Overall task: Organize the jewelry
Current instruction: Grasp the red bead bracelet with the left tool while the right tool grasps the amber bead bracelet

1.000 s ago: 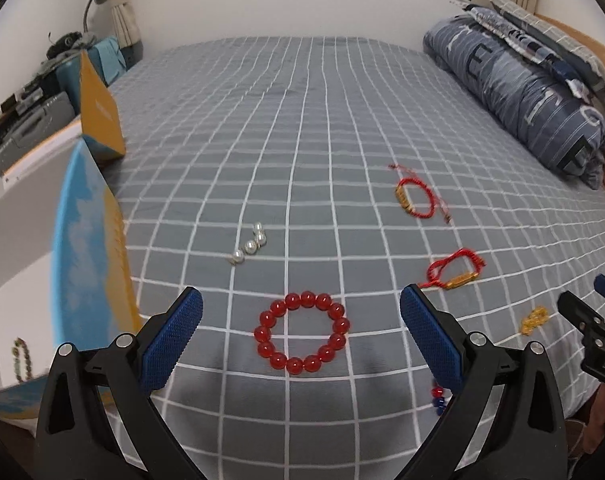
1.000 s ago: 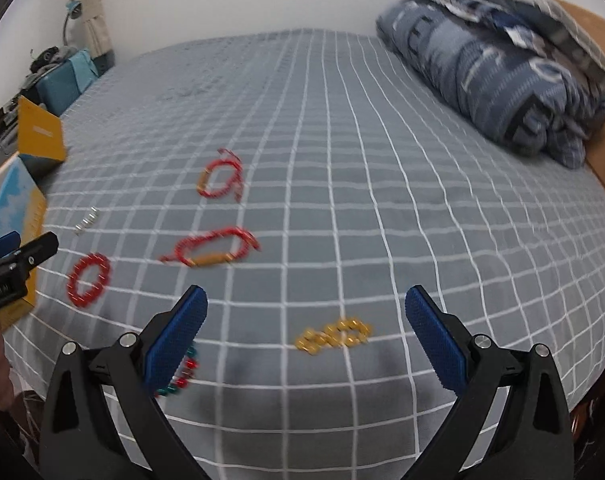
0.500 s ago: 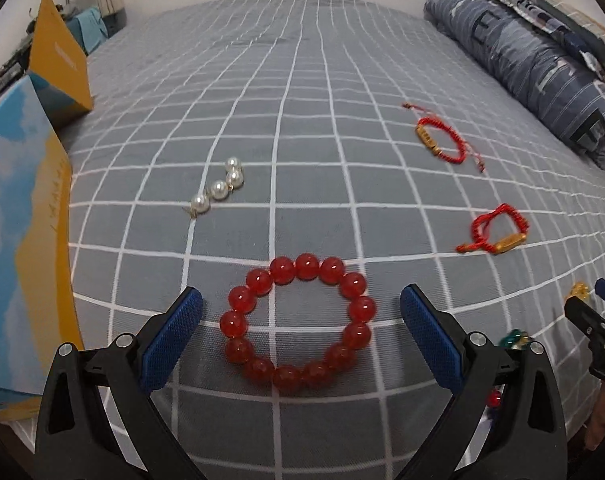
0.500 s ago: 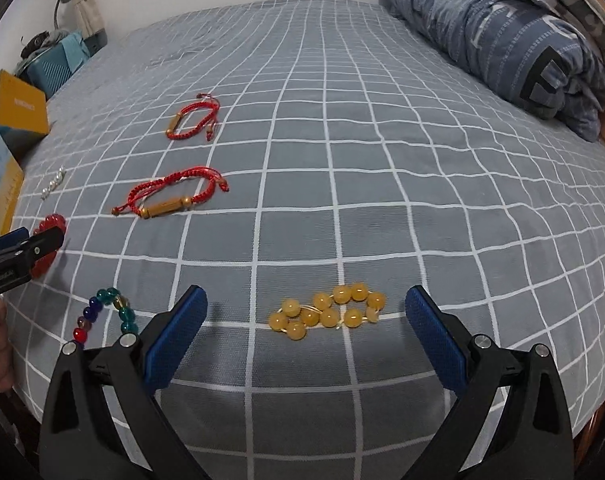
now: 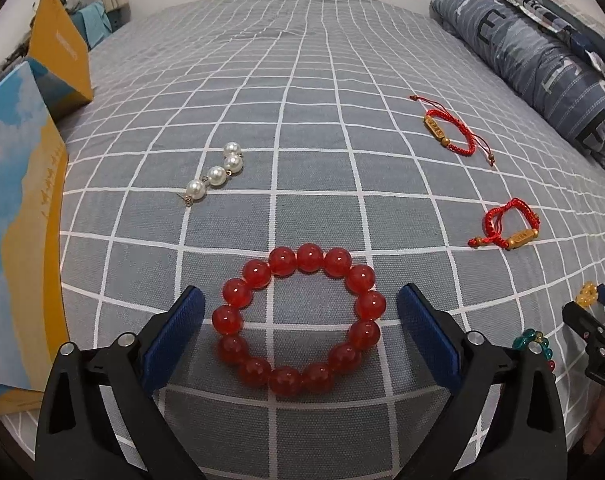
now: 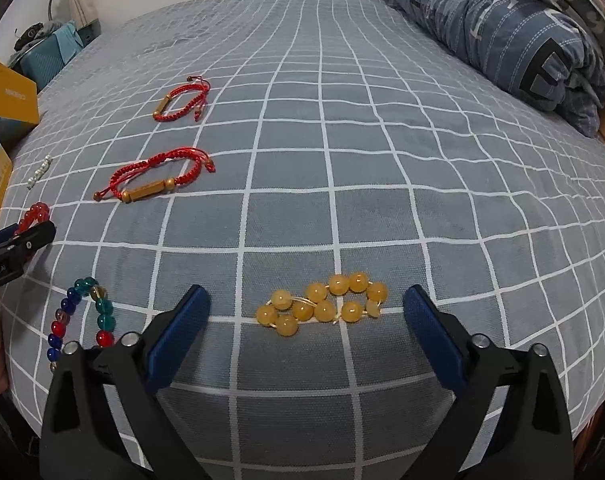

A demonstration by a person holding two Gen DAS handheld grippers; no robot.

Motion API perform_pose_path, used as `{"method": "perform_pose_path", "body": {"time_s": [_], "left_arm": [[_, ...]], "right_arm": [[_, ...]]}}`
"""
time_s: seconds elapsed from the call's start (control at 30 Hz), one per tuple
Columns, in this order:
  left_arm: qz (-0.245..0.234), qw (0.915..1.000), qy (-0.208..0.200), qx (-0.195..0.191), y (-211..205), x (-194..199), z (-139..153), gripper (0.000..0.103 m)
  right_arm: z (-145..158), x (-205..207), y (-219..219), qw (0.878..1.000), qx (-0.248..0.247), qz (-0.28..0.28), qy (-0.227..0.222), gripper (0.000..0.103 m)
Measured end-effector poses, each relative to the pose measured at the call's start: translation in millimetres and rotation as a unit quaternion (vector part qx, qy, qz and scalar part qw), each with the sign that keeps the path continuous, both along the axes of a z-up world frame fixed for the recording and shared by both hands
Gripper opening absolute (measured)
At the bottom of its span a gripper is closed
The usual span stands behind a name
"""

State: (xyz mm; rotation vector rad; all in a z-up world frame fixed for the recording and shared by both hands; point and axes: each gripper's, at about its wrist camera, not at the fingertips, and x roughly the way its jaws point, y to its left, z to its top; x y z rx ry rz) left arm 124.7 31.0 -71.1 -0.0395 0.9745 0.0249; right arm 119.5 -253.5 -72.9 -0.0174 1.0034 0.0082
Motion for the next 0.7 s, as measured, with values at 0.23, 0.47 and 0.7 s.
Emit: {"method": "perform_pose_path", "body": {"time_s": [0.23, 0.47, 0.7], "left_arm": [[-0.001, 1.0, -0.004, 0.002, 0.7, -3.8, 2.4, 0.067], [-0.009, 1.0, -0.004, 0.001, -1.0, -6.1, 5.4, 0.03], [-0.013, 0.9999, -0.011, -0.001, -0.6, -9.7, 8.9, 0.013]], "right_arm": [[0.7, -2.3, -0.5, 1.0, 0.005, -0.002, 0.003, 0.068], [2.7, -4.9, -6.8, 1.0, -0.003, -0.029, -0.001, 0.025], [5.5, -6.4, -9.1, 0.999, -0.007, -0.039, -0.013, 0.01]]}}
